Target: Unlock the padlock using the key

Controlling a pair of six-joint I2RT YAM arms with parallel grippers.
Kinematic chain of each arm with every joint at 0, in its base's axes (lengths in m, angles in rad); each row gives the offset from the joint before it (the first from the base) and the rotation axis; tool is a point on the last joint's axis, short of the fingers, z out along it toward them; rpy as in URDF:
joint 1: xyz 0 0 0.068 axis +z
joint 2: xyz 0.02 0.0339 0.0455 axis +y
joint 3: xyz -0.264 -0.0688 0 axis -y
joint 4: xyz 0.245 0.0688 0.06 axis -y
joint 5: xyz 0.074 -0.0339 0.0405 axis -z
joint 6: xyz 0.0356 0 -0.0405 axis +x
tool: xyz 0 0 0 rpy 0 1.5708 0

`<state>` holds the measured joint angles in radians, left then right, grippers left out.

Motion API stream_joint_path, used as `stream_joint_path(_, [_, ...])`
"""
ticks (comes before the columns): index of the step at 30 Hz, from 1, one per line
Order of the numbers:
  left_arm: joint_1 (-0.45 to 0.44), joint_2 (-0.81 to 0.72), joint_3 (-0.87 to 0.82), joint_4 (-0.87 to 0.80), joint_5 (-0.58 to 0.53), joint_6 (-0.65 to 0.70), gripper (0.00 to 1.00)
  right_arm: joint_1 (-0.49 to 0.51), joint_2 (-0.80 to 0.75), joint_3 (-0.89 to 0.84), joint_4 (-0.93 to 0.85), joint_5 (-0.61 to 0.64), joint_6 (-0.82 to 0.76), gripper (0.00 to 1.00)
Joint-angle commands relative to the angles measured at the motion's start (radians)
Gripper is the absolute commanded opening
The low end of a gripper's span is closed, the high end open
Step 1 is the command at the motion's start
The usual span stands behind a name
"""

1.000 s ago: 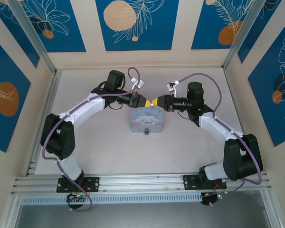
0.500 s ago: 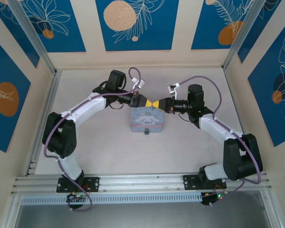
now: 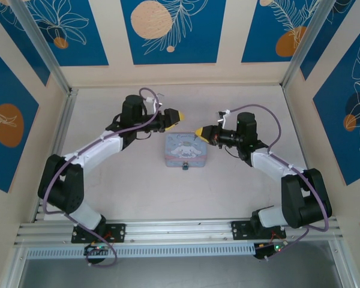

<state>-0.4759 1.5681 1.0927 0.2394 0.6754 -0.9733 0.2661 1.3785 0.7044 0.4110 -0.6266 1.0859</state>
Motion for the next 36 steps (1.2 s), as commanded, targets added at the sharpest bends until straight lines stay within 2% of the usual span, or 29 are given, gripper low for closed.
stream_joint_path(1, [-0.028,-0.047,-0.064,0.185,-0.197,-0.247,0.65,0.031,-0.005,-0.025,0.108,0.142,0.161,0.0])
stream_joint_path(6, [-0.087,-0.062,-0.115,0.222,-0.289,-0.294,0.61,0.092,0.016,-0.009,0.181,0.222,0.247,0.0])
stream_joint_path(10, [-0.109,-0.052,-0.151,0.287,-0.33,-0.334,0.51,0.134,0.028,0.02,0.182,0.249,0.264,0.0])
stream_joint_path(15, [-0.118,-0.031,-0.178,0.377,-0.357,-0.382,0.44,0.166,0.034,0.031,0.184,0.284,0.27,0.0])
stream_joint_path(21, [-0.124,-0.032,-0.196,0.37,-0.372,-0.381,0.44,0.173,0.031,0.028,0.187,0.301,0.271,0.0])
stream_joint_path(29, [-0.13,-0.033,-0.226,0.369,-0.378,-0.386,0.52,0.173,0.033,0.031,0.189,0.309,0.274,0.0])
stream_joint_path(32, [-0.135,-0.031,-0.225,0.38,-0.379,-0.39,0.51,0.175,0.038,0.034,0.193,0.309,0.276,0.0])
stream_joint_path(36, [-0.145,-0.025,-0.21,0.382,-0.38,-0.395,0.45,0.179,0.047,0.037,0.202,0.309,0.281,0.0])
